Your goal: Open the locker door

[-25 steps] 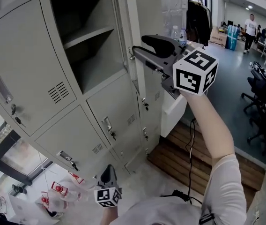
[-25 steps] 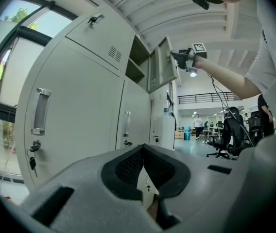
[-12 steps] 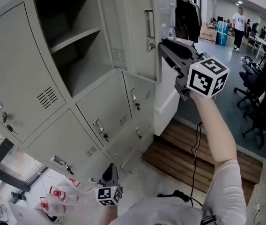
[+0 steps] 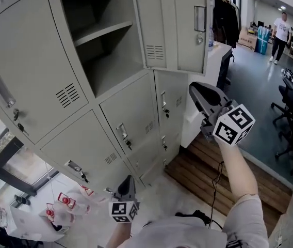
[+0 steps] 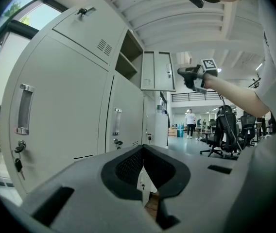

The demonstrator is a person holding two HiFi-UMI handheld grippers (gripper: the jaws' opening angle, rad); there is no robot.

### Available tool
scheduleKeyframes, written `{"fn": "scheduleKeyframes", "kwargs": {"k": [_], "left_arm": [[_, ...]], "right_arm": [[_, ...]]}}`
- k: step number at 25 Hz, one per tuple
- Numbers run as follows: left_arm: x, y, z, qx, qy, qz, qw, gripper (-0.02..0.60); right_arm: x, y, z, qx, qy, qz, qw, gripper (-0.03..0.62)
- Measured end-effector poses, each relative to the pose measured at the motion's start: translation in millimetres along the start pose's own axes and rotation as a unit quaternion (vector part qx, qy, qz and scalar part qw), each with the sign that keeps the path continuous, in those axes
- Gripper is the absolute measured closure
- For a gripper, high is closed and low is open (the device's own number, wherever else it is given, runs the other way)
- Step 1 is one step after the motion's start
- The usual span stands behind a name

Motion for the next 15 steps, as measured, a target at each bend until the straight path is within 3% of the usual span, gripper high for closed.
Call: {"fn": "scheduleKeyframes", "kwargs": {"k": [5, 15], "left_arm": [[-6, 7, 2, -0.002, 0.006, -0.018, 0.9998, 0.58], [-12, 14, 5, -0.003, 0.009, -0.038, 0.9992, 0.579]], "right_arm": [[-35, 2, 73, -0.026, -0.071, -0.02, 0.997, 0.568], [-112, 21, 205, -0.124, -0.093, -0.012, 0.988, 0.574]]}}
Point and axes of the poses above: the fingertips, and each gripper's own axes: y backward along the fingers, x to its right, z out of its underside, the point moved 8 cm from there along y, backward along the fingers, and after that the axes turned 8 degrees about -x, right-handed, at the moved point
